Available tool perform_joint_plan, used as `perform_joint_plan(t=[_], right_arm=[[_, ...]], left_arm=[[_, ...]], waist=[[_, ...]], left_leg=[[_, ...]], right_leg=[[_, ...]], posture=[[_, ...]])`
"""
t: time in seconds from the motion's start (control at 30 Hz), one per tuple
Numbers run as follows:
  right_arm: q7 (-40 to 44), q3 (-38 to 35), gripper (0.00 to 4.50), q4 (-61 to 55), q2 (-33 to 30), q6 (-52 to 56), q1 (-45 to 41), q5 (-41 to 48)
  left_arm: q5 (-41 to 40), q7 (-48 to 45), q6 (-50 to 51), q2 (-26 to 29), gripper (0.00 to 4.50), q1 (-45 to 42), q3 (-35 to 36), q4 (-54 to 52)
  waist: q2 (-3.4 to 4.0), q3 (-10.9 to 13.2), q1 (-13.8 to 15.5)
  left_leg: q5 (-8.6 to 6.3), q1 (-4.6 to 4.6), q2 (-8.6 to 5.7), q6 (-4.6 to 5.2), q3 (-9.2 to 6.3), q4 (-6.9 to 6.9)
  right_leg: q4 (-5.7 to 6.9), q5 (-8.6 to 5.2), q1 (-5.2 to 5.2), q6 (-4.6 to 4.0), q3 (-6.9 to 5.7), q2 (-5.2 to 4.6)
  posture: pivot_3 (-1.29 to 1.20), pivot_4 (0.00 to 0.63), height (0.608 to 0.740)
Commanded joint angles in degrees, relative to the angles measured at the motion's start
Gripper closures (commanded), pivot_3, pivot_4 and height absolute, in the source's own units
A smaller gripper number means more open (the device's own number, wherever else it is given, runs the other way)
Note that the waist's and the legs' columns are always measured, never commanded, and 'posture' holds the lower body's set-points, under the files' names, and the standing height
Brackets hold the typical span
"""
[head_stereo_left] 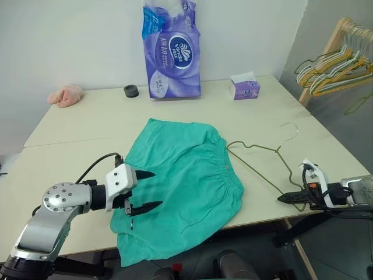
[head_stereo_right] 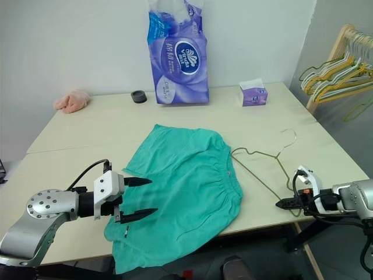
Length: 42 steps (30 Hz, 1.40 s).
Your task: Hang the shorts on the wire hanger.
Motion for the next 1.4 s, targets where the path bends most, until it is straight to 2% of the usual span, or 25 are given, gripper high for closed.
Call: perform_joint_plan(t=[0.03,0.6,1.07,1.4], right_arm=[[0.11,0.83,4.50,0.34,0.42,-1.56,-2.78,-0.04],[4.33,5.02,4.50,2.61,-1.89,-4.11,-6.06,-0.94],[3.84,3.42,4.50,8.69,-2.15,-8.50,-9.49,-3.90],[4.88,-0.25,4.50,-1.02,-4.08,-2.34,-2.22,1.98]], left_arm=[[-0.40,0.28,-0.19,0.33,0.03,0.12,0.45,-1.95],[-0.04,0.50,-0.68,0.59,0.03,0.25,0.90,-1.60],[0.33,0.54,-1.31,0.67,0.03,0.67,1.03,-1.44],[0.12,-0.21,-2.35,0.28,0.03,0.38,0.59,-0.39]], waist=[[0.01,0.02,0.00],[0.09,0.14,0.11],[0.10,0.14,0.14],[0.10,0.14,0.28]], left_leg=[[0.00,0.00,0.00,0.00,0.00,0.00],[0.00,-0.07,0.02,0.00,-0.01,0.00],[0.00,-0.08,0.04,0.00,0.00,-0.01],[0.00,-0.10,0.06,0.00,-0.01,0.00]], right_leg=[[0.00,0.00,0.00,0.00,0.00,0.00],[-0.01,0.00,-0.07,0.00,-0.02,0.00],[-0.01,0.00,-0.09,0.00,-0.01,0.00],[0.00,0.00,-0.10,0.00,-0.03,0.02]], posture=[[-0.26,0.055,0.740],[-0.25,0.049,0.740],[-0.24,0.044,0.740],[-0.25,0.047,0.740]])
